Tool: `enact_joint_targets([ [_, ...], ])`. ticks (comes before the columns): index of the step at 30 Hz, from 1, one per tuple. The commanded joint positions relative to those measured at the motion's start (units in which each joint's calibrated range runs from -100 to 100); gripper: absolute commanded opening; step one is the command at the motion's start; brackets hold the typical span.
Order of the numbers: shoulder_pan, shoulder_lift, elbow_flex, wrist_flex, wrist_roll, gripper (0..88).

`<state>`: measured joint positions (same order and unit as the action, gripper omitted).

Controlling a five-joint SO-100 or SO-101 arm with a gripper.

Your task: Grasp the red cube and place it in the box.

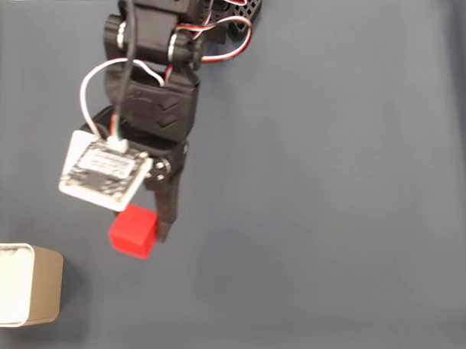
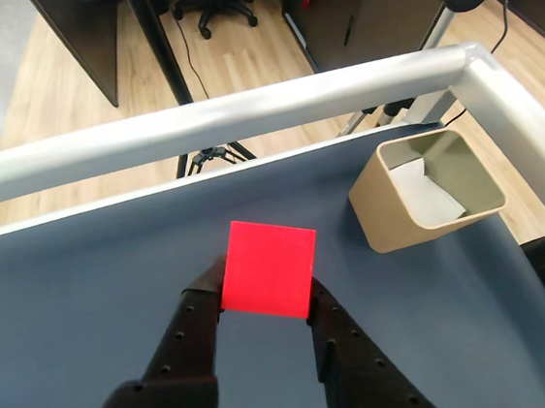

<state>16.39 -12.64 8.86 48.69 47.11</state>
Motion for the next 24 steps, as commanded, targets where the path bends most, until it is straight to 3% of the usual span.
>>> enact_joint_targets([
  [1,1.5,1.4,-6.9,0.3,0.2,4.4],
  [24,8.8,18.4,-26.2,0.3,-0.5,4.3],
])
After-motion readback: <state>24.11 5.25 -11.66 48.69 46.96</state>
